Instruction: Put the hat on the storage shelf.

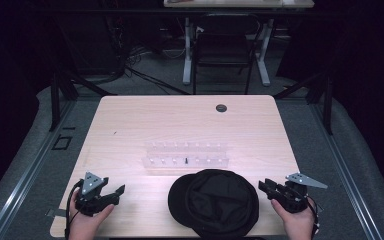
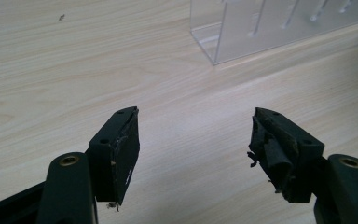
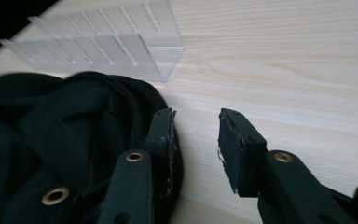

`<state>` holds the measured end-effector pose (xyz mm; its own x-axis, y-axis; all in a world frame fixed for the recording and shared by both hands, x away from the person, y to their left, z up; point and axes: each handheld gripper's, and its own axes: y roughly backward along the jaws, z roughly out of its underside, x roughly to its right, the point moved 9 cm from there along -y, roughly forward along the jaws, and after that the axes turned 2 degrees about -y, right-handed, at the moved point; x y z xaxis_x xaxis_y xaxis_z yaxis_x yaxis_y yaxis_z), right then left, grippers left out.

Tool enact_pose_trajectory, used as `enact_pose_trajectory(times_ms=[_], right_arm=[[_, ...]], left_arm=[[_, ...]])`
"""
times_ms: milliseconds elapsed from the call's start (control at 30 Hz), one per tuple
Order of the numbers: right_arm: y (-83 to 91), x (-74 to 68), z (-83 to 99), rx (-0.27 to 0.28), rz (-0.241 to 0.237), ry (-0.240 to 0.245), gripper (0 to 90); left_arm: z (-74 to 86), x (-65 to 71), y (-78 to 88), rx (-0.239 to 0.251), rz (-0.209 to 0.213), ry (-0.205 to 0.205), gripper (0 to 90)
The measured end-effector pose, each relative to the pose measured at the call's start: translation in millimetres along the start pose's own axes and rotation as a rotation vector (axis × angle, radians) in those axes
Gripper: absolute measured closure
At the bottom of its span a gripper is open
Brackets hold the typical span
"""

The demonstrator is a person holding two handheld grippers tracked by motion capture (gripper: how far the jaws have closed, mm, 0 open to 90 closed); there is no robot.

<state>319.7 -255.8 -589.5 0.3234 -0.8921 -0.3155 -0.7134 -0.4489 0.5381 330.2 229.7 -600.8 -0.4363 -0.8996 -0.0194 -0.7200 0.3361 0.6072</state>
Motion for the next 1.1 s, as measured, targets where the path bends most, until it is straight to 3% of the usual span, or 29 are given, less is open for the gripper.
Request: enact_pose_trajectory(times_ms=[133,233,367,467,600,800,867,967,1100], right_arm=[[5.2,-4.9,-2.7,-0.010,0.109,0.130,62.2],[7.9,-11.3,-3.7,-0.021,0.126,0.155,61.1],[11.4,-19.4,-4.2,-0.015,0.132,0.153,59.3],[14.7,-20.0,-1.7,-0.020,0.139,0.125,59.8],[17.1,-25.7,3.9,-0.034,0.087,0.068,63.6],[5.7,-30.1,19.6,-0.114,0.059,0.039,66.2],[0.7,-27.4,21.0,-0.138,0.074,0.042,68.2],[-6.4,-24.4,22.8,-0.165,0.065,0.022,75.6],[-12.3,-25.1,22.8,-0.213,0.025,0.034,86.0]], left_arm=[[0.4,4.4,-4.2,-0.018,0.005,-0.015,31.7],[-3.4,7.6,-6.2,-0.002,0.020,-0.011,30.6],[-6.7,12.0,-9.7,-0.001,0.042,-0.023,30.0],[-7.1,14.3,-13.9,-0.007,0.051,-0.027,30.5],[-5.8,15.4,-16.8,-0.020,0.074,-0.032,33.8],[-7.1,18.0,-15.3,-0.004,0.081,-0.035,35.8],[-7.2,19.2,-15.8,-0.003,0.089,-0.033,37.4],[-5.8,21.2,-18.0,-0.013,0.099,-0.039,39.3],[-4.7,24.8,-18.8,-0.023,0.108,-0.052,39.4]])
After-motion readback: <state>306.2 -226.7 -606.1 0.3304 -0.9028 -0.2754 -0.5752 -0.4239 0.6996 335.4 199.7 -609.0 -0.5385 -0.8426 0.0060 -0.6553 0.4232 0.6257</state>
